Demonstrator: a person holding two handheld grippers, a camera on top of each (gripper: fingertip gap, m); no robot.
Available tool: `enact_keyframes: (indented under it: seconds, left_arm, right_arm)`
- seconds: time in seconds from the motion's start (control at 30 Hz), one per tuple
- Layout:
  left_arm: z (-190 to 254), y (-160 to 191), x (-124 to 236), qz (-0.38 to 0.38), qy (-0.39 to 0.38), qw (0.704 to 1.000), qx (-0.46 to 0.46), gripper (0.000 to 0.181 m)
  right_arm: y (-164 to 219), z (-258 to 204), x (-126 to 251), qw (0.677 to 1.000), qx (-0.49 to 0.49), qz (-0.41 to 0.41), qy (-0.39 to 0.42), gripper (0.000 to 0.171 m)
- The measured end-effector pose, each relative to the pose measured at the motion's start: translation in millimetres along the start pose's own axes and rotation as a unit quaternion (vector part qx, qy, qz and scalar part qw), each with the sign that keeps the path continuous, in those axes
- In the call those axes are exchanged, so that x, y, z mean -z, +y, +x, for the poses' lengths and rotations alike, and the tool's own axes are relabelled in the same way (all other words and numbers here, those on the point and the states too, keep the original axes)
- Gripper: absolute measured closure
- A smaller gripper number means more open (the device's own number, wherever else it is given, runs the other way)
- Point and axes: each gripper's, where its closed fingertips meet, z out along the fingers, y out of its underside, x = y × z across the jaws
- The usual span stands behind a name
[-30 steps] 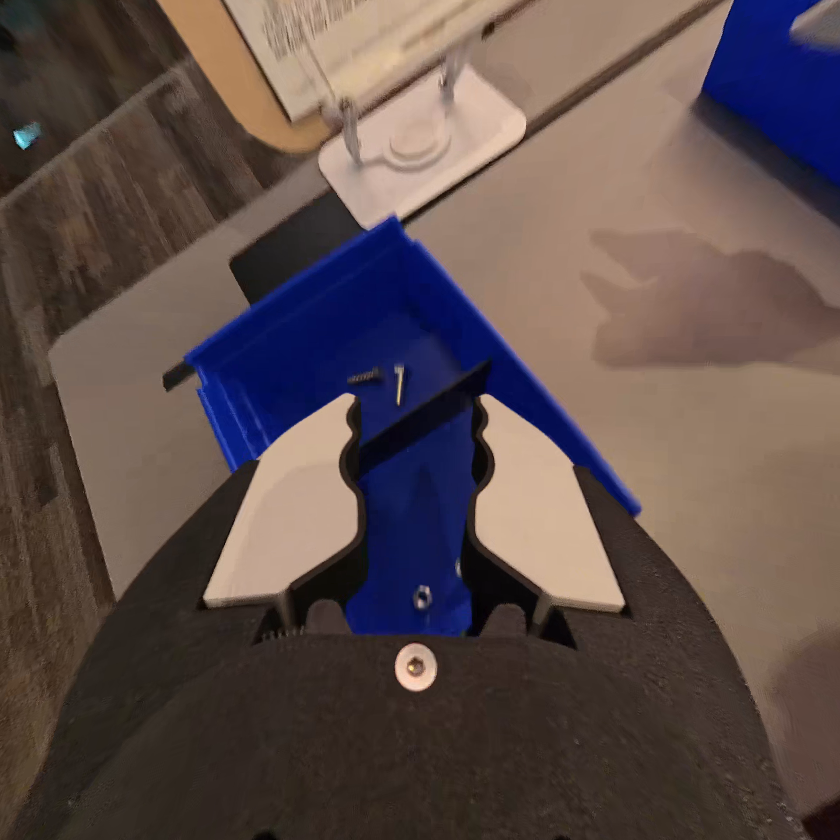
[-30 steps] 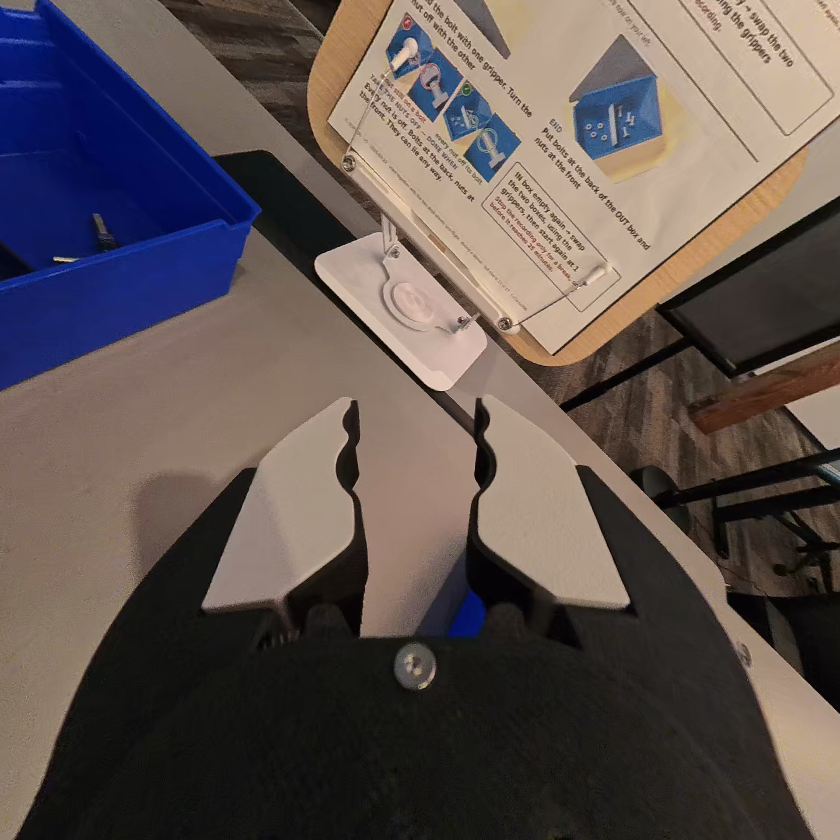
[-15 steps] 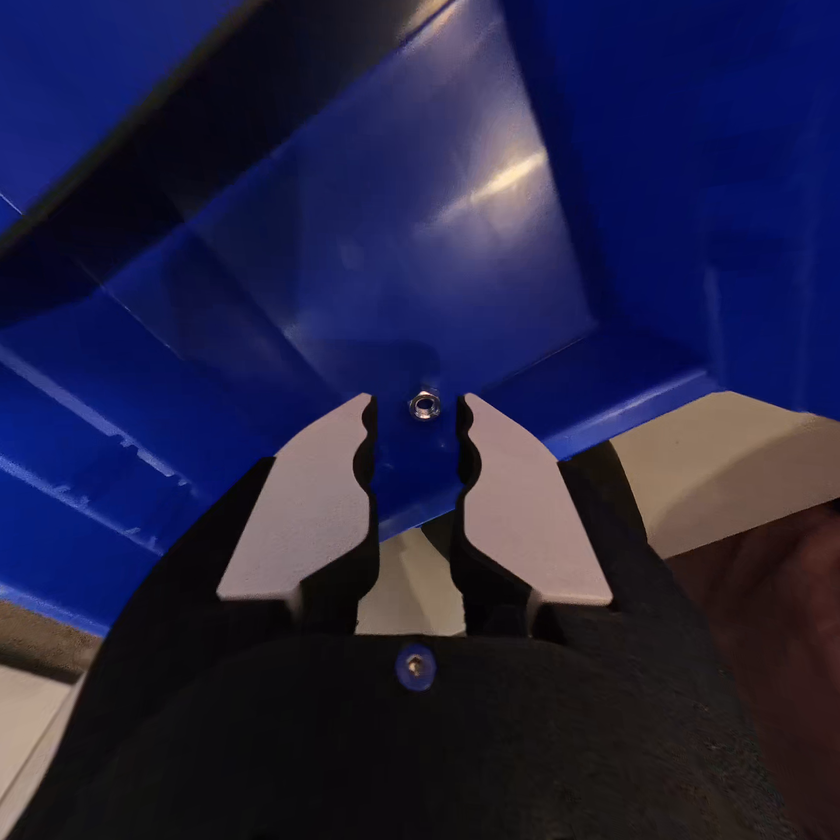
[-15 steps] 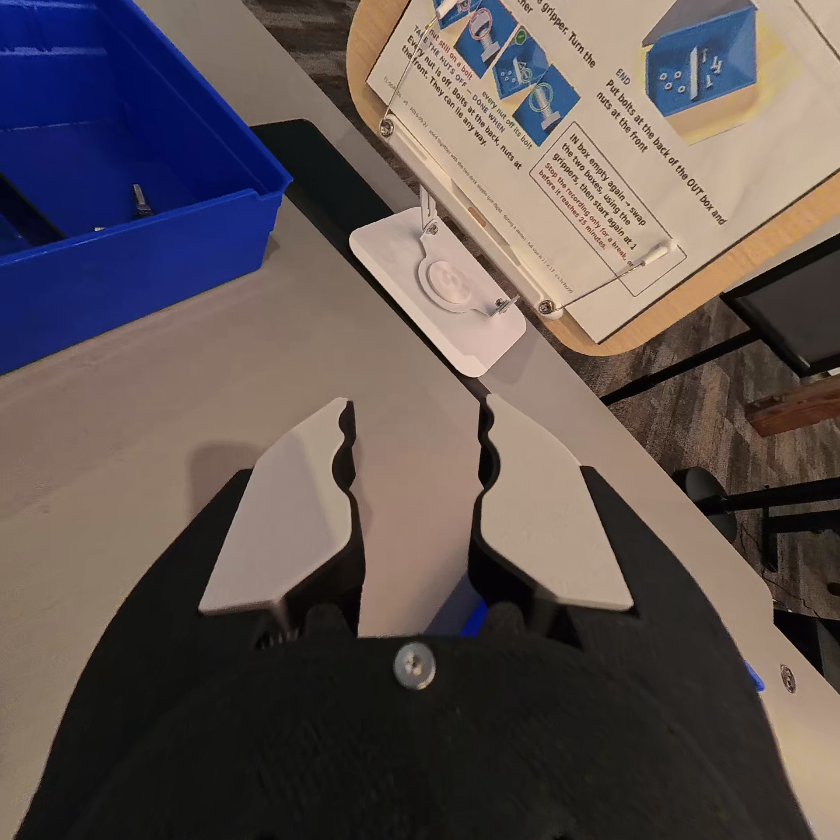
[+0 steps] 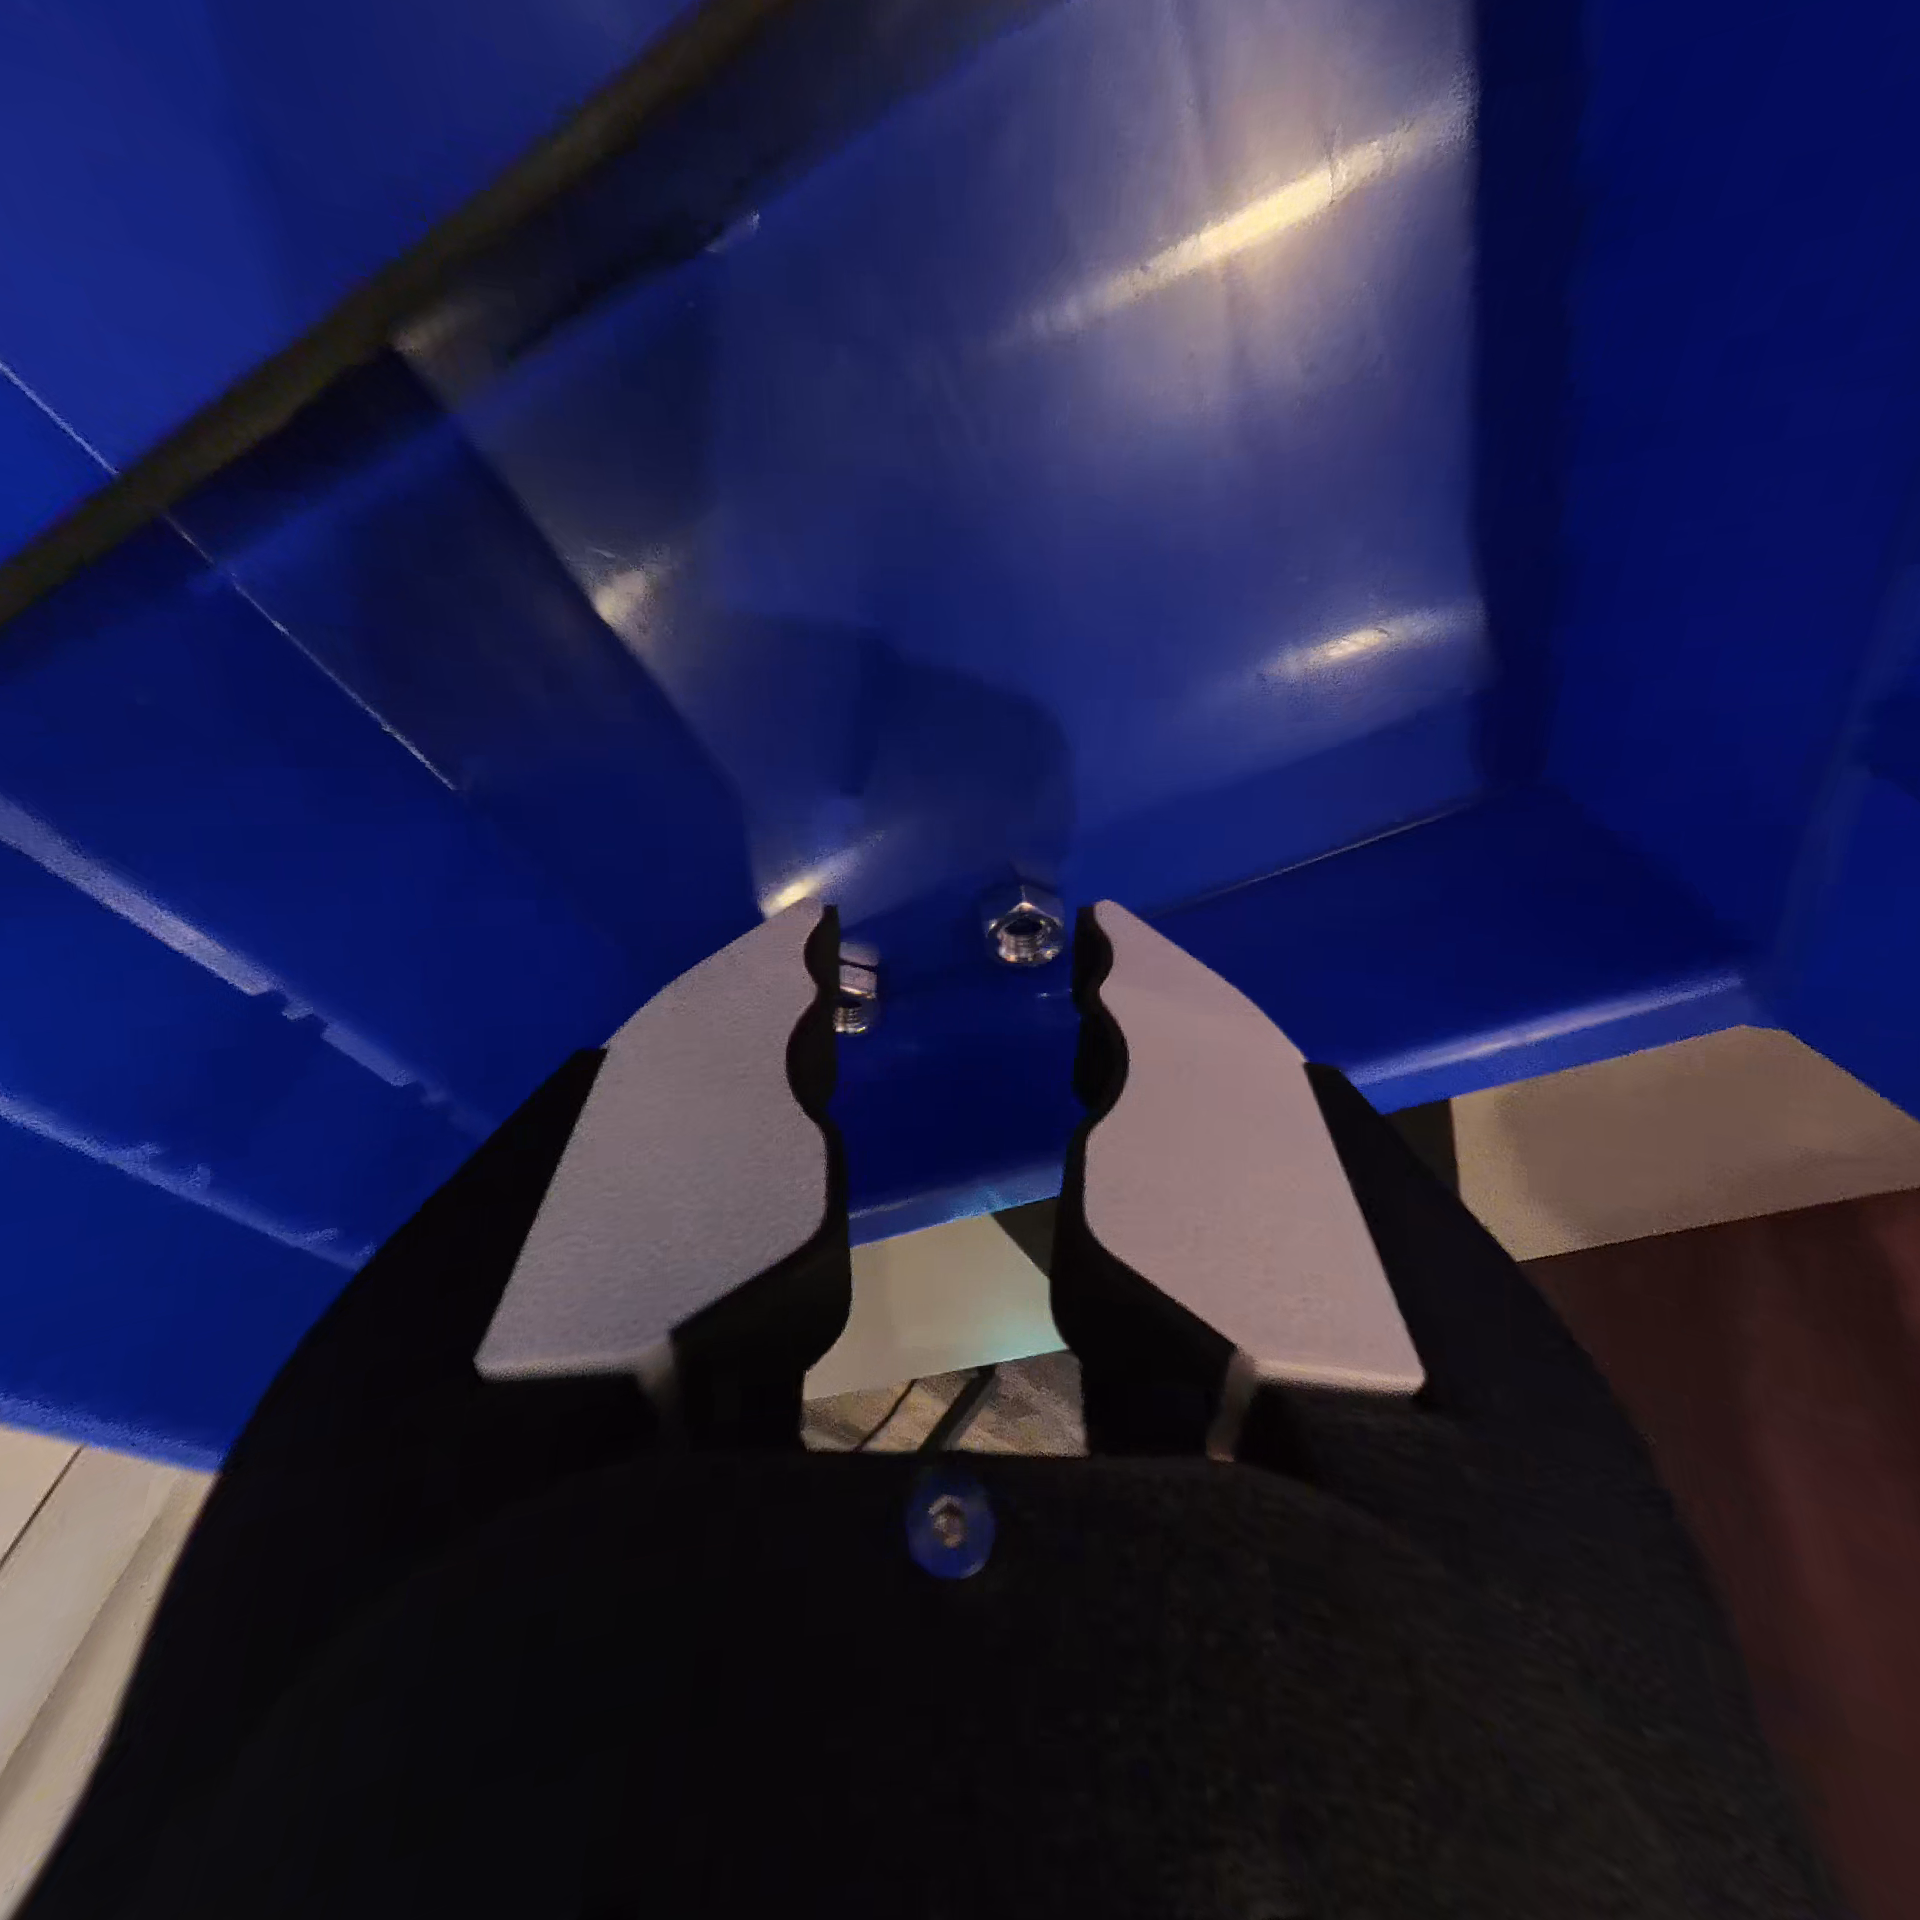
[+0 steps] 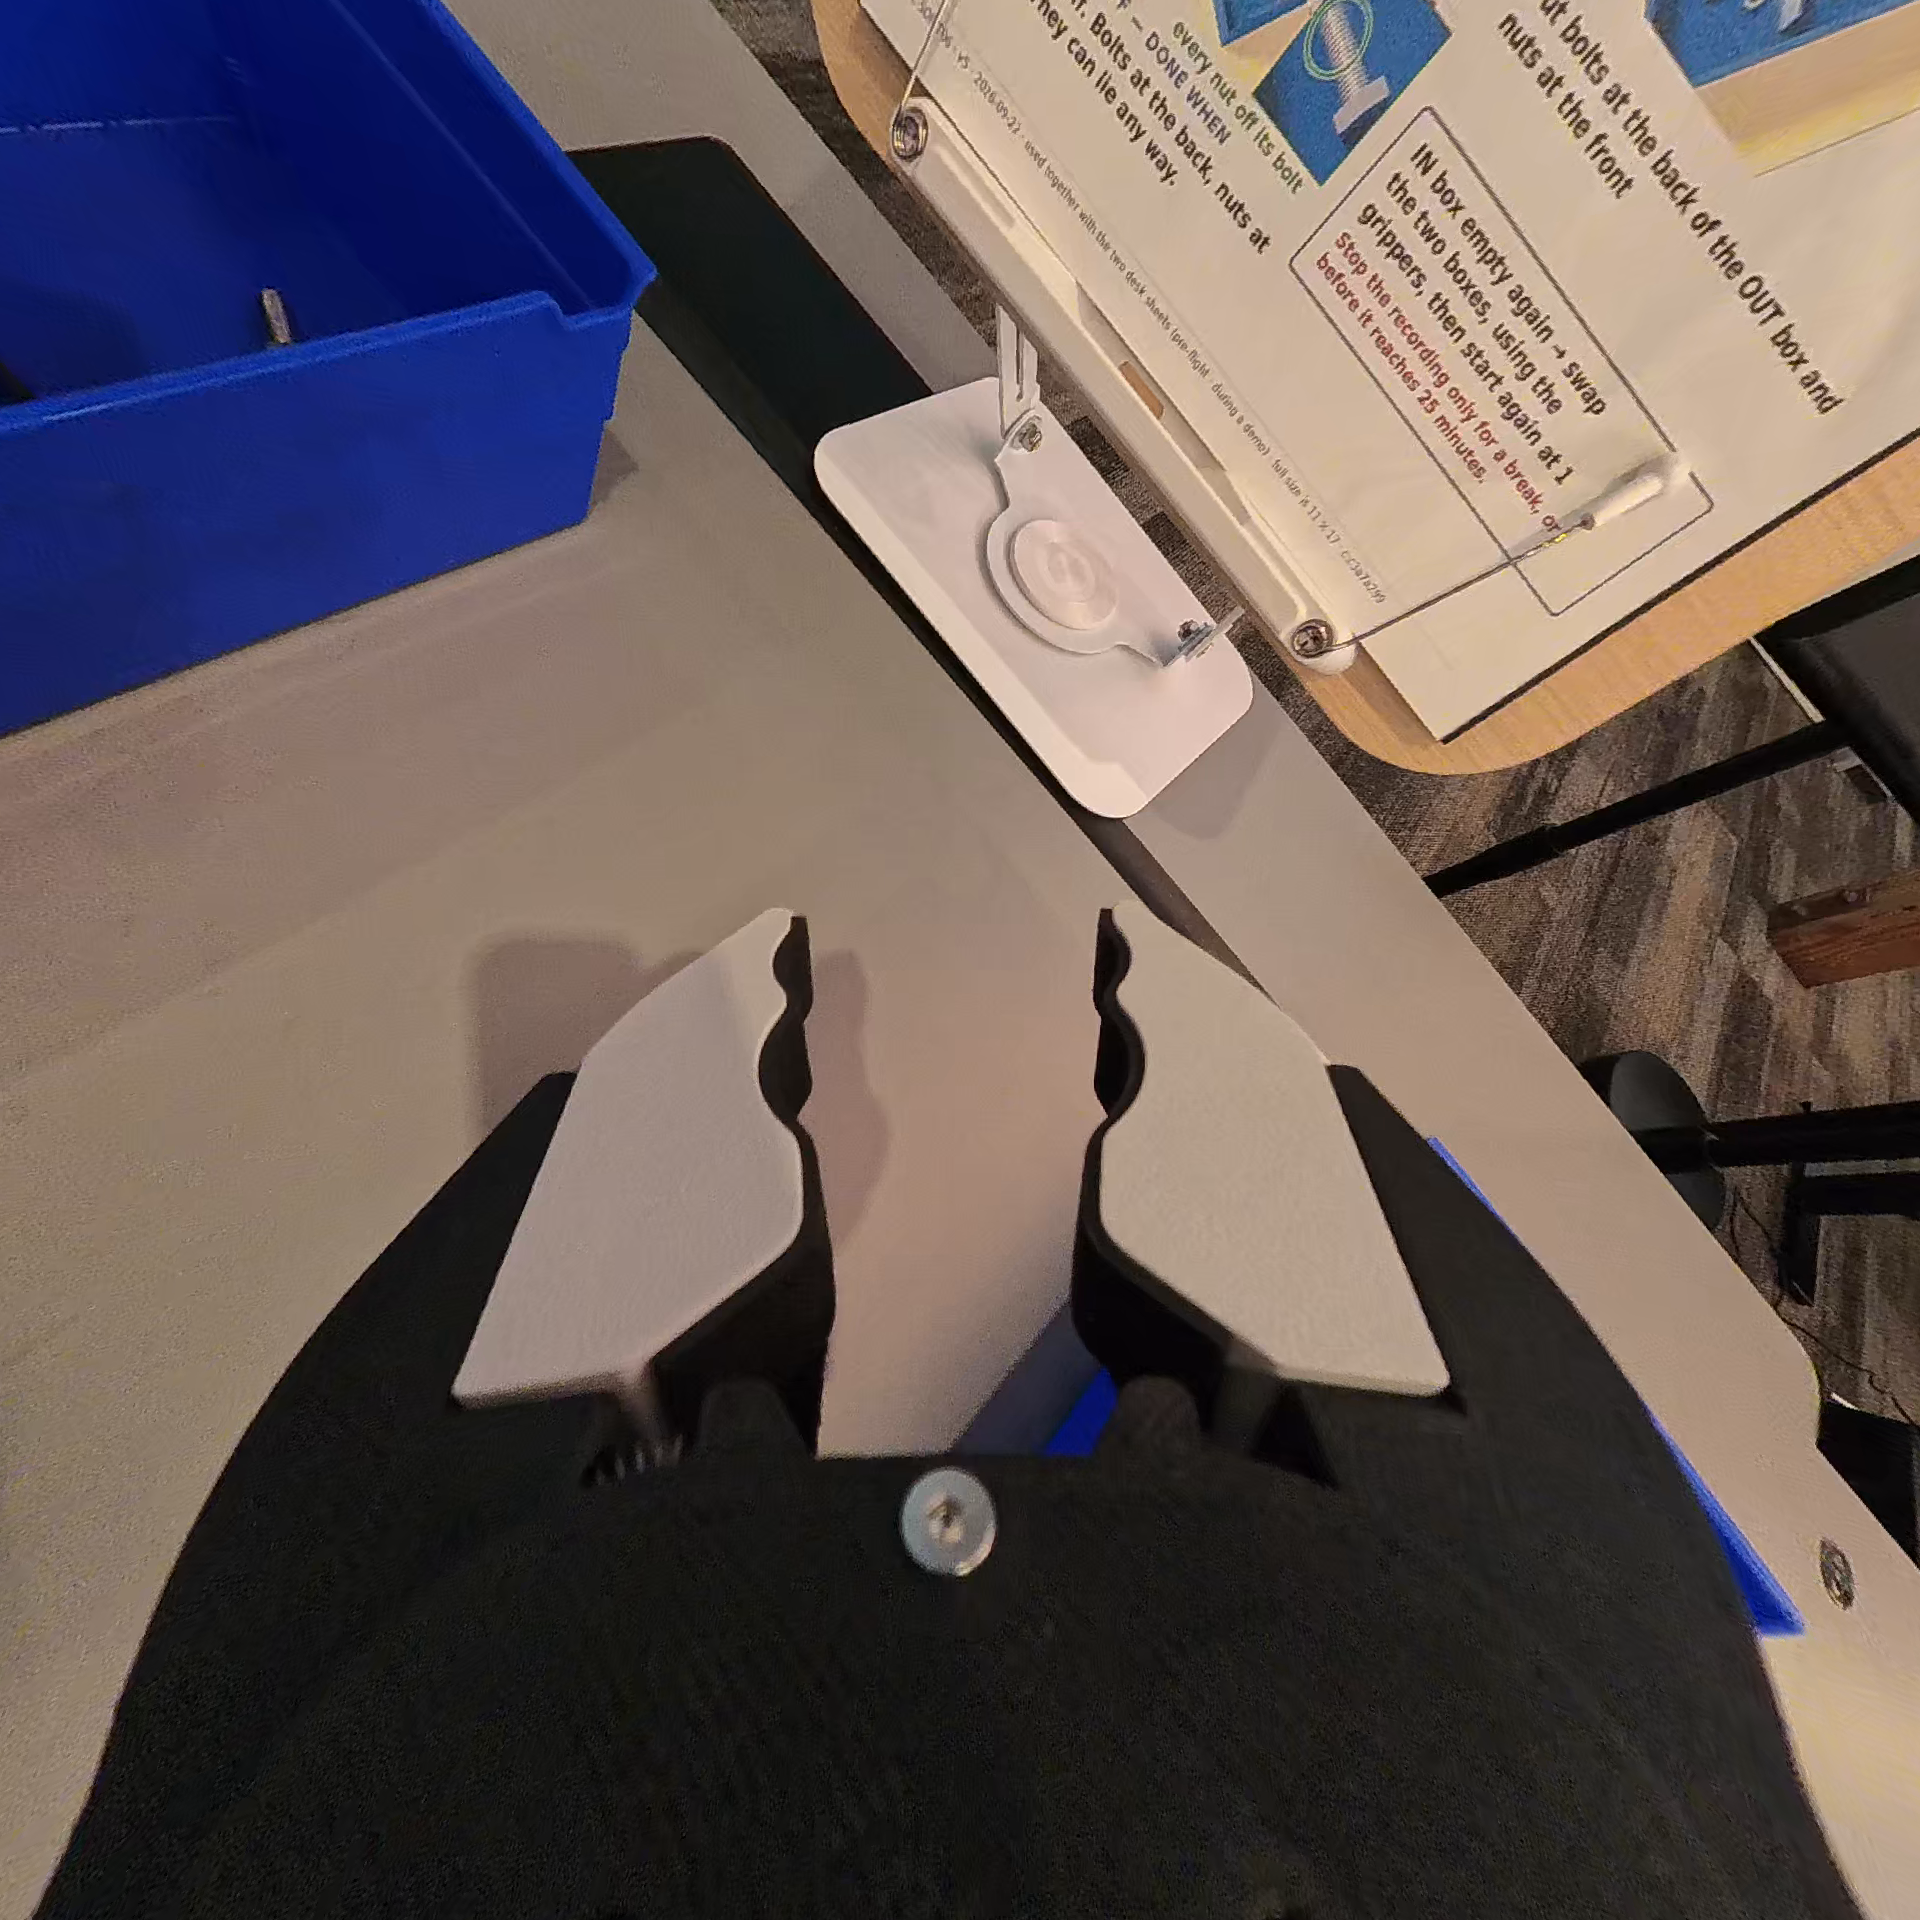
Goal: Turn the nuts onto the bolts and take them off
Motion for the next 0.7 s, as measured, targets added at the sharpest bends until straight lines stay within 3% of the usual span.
enact_keyframes:
  seconds: [0.5,0.7]
  left_arm:
    - [3.8,5.8,-16.4,-0.037,0.011,0.999,-0.012,0.141]
    - [1.7,12.3,-19.8,-0.097,0.012,0.995,-0.014,0.141]
  right_arm:
    - [0.0,-1.1,-2.8,1.000,0.018,-0.010,0.000,0.117]
    - [-0.6,2.0,-0.1,1.000,0.017,-0.008,0.000,0.117]
